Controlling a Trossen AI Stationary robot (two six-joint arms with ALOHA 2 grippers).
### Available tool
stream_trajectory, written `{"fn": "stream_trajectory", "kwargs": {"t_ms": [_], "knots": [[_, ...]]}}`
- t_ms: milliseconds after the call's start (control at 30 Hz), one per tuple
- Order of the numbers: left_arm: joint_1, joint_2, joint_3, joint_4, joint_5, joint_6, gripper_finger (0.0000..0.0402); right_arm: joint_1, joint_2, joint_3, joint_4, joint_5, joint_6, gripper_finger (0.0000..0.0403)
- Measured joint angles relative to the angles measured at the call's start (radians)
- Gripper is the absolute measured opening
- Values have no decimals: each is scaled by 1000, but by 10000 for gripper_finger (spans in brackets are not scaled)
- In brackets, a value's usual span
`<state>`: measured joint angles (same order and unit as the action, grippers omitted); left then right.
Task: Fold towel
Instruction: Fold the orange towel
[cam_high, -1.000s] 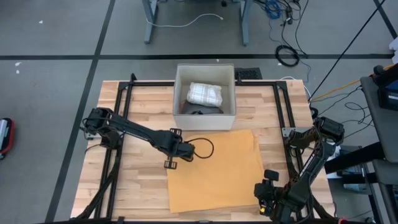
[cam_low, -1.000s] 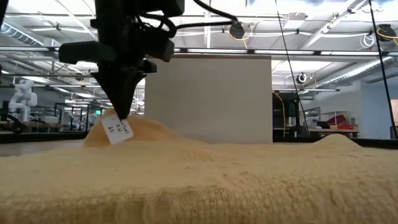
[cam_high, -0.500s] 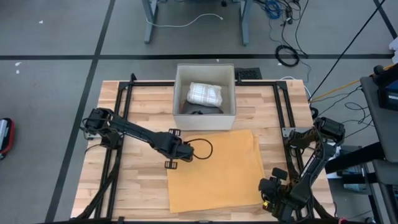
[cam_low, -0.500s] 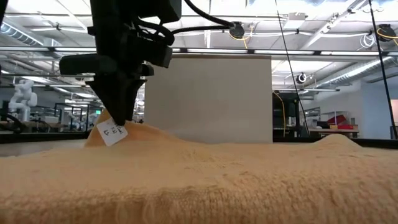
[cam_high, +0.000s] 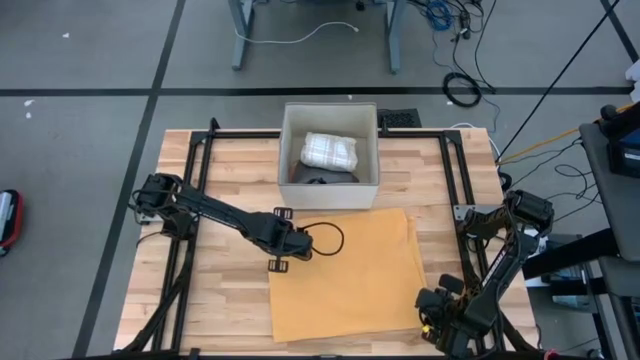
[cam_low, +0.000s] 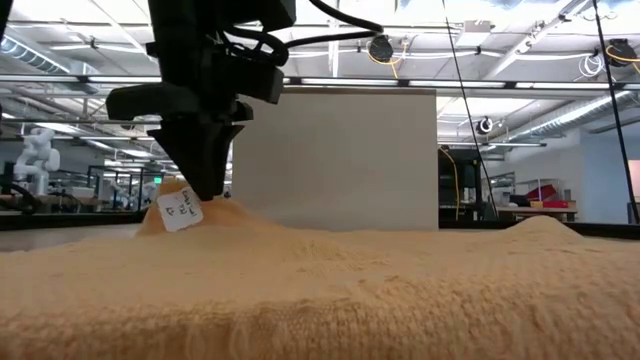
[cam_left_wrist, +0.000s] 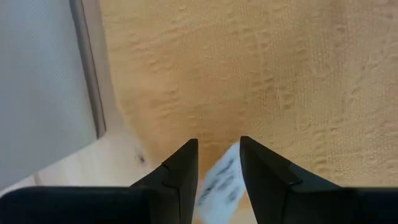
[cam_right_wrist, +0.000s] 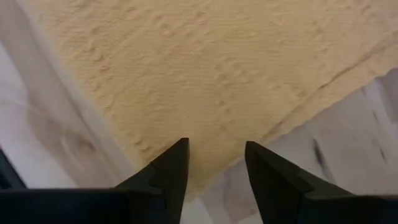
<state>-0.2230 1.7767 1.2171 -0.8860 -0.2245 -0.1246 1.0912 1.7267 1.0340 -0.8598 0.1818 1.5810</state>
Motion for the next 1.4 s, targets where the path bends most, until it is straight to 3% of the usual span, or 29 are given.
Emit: {"fn": "stream_trajectory", "kwargs": {"t_ms": [100,300,500,667,767,967,1233,1400], "knots": [[0,0,0,11,0,0,125,2,0,0,17,-1,-4,119],[0,0,0,17,0,-1,125,5,0,0,70,-14,-76,14],[0,0,0,17,0,-3,125,15,-9,0,71,-26,-92,1],[0,0,0,17,0,-5,125,56,-36,0,49,-27,6,0],[0,0,0,27,0,-1,125,88,-46,0,28,-21,103,5],[0,0,0,78,0,10,125,125,-44,0,41,118,177,43],[-3,0,1,143,0,26,125,125,-43,-30,52,123,228,135],[-7,0,1,187,1,33,125,122,-43,-87,143,128,235,149]]}}
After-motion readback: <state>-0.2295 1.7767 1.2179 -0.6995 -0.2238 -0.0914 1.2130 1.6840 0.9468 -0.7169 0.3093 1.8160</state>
